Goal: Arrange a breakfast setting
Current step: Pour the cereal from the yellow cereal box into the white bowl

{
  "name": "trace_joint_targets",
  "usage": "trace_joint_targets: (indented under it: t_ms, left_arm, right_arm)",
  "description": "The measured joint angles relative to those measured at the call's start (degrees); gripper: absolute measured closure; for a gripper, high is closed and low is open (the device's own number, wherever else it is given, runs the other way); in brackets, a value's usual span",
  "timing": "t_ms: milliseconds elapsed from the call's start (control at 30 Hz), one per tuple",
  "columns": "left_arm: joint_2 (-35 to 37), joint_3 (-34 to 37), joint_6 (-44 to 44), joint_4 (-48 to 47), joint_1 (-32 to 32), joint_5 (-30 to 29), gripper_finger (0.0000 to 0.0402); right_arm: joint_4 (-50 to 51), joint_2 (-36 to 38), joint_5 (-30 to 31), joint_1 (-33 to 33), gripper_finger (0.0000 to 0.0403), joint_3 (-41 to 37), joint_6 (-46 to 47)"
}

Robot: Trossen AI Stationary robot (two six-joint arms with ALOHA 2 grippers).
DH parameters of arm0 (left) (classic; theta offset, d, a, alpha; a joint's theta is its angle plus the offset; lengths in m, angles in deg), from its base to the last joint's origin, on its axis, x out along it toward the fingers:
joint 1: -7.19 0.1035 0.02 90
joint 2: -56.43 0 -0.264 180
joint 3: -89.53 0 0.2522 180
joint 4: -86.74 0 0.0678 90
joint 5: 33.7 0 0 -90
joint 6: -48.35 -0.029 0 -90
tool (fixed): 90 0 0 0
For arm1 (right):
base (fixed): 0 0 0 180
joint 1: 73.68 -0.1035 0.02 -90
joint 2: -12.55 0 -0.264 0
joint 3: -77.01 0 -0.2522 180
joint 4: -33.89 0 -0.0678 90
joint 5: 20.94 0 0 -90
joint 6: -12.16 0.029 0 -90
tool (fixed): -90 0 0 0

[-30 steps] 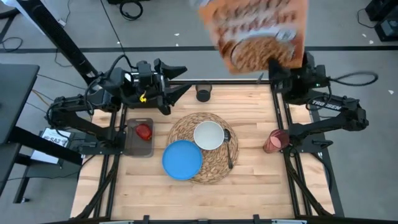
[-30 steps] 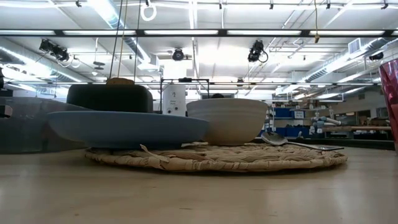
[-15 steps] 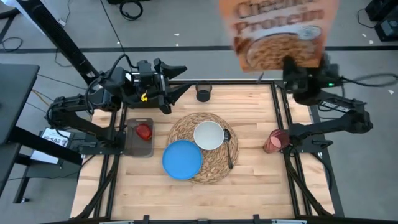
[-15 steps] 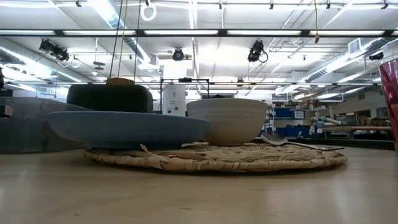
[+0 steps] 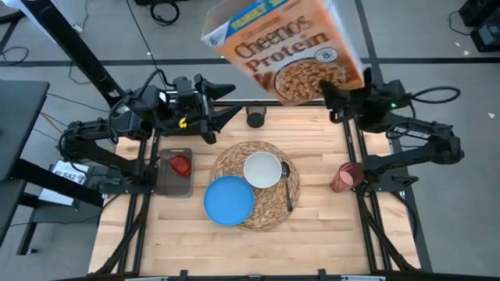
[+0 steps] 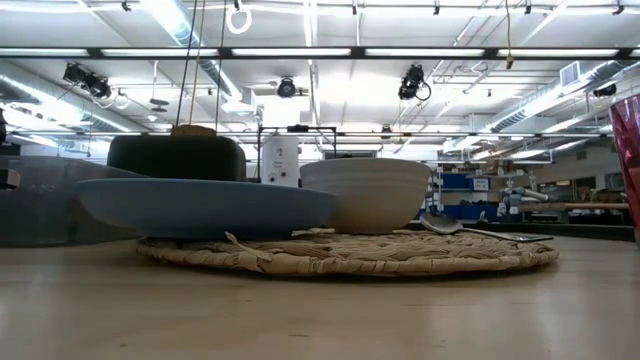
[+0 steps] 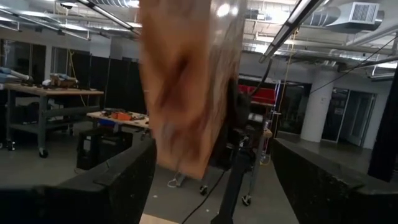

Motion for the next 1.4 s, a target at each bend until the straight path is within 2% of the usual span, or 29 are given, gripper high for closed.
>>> trace_joint_targets:
  t_ms: [167, 500, 767, 967, 1167, 1400]
  left_arm:
    - [0.0, 0.0, 0.04, 0.33, 0.0, -0.01, 0.0079]
    - [0.0, 0.0, 0.3, -0.55, -0.46, 0.02, 0.0079]
    - [0.0, 0.0, 2.17, -9.87, -0.46, -0.29, 0.0079]
    - [0.49, 0.0, 7.88, -21.4, -0.44, -2.88, 0.008]
    - [0.42, -0.02, 15.68, -33.29, -0.44, -3.91, 0.008]
    - [0.28, -0.02, 21.48, -41.59, -0.44, -4.96, 0.008]
  right_arm:
    - [-4.43, 0.96, -0.12, 0.02, 0.0133, 0.51, 0.79]
    - [-0.96, 1.85, -0.99, -0.04, 0.0133, 0.36, 0.9]
    - [-0.06, 4.29, -2.49, -0.04, 0.0133, -3.36, 1.03]
    - [0.42, 8.22, -3.15, 0.16, 0.0133, -10.76, 2.86]
    - [1.17, 15.46, -3.1, 1.88, 0.0133, -20.86, 5.7]
    - [11.37, 24.54, -2.93, 2.8, 0.0133, -28.64, 6.78]
